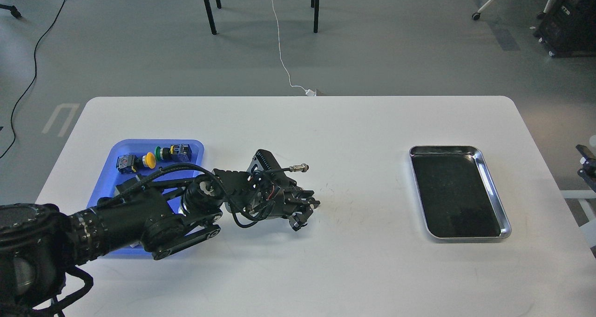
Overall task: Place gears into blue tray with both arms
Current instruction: 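Grasp the second black gear on the table with the left gripper, then lower the gear into the blue tray and open the left gripper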
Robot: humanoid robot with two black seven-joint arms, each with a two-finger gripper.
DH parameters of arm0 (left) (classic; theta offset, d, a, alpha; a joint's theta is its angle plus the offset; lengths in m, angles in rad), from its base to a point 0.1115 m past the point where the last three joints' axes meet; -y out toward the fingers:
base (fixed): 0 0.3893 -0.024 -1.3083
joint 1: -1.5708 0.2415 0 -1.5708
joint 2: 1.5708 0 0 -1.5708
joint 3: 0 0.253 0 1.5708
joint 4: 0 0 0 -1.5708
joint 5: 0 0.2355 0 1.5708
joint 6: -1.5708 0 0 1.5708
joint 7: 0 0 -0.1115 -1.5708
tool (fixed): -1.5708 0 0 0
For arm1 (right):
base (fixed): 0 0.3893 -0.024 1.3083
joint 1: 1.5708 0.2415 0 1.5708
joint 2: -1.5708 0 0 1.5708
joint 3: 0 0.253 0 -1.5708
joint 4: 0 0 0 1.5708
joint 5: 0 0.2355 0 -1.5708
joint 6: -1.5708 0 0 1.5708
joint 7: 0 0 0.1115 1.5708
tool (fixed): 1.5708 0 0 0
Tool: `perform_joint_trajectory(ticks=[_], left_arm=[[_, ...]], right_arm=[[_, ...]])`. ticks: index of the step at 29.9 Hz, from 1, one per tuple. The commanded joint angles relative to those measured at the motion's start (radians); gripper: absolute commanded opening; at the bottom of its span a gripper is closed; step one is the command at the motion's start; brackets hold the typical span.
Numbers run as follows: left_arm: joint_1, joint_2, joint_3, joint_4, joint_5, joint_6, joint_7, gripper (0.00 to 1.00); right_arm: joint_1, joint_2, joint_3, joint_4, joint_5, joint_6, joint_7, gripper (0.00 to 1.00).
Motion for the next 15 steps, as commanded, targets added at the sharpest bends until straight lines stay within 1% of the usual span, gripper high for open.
perform_joint_trajectory(ticks=[1, 4, 6, 9, 11, 13, 15], left_arm=[[0.001, 0.012, -0.002, -0.005, -0.001, -0.002, 0.002, 0.16], [-0.002, 0.036, -0.015, -0.021, -0.006, 0.001, -0.001, 0.16], [-0.006, 0.101, -0.025, -0.079, -0.012, 0.003, -0.002, 0.16], [-0.006, 0.251, -0.071, -0.208, -0.018, 0.005, -0.004, 0.16], [0.000, 0.375, -0.097, -0.294, -0.029, 0.005, -0.007, 0.16], [0.004, 0.502, -0.094, -0.346, -0.058, 0.009, -0.009, 0.16], [0.029, 0.610, -0.089, -0.360, -0.086, 0.034, -0.022, 0.16]], right_arm=[[0.000, -0.003, 0.004, 0.000, 0.000, 0.000, 0.000, 0.97], [0.000, -0.004, 0.007, 0.000, 0.000, 0.000, 0.000, 0.97], [0.000, -0.013, 0.012, 0.000, 0.000, 0.000, 0.000, 0.97], [0.000, -0.017, 0.027, -0.002, 0.000, 0.000, 0.000, 0.97], [0.000, -0.017, 0.032, 0.000, 0.000, 0.000, 0.000, 0.97], [0.000, -0.015, 0.032, 0.001, 0.000, 0.000, 0.000, 0.97], [0.000, -0.015, 0.032, 0.000, 0.000, 0.000, 0.000, 0.97]])
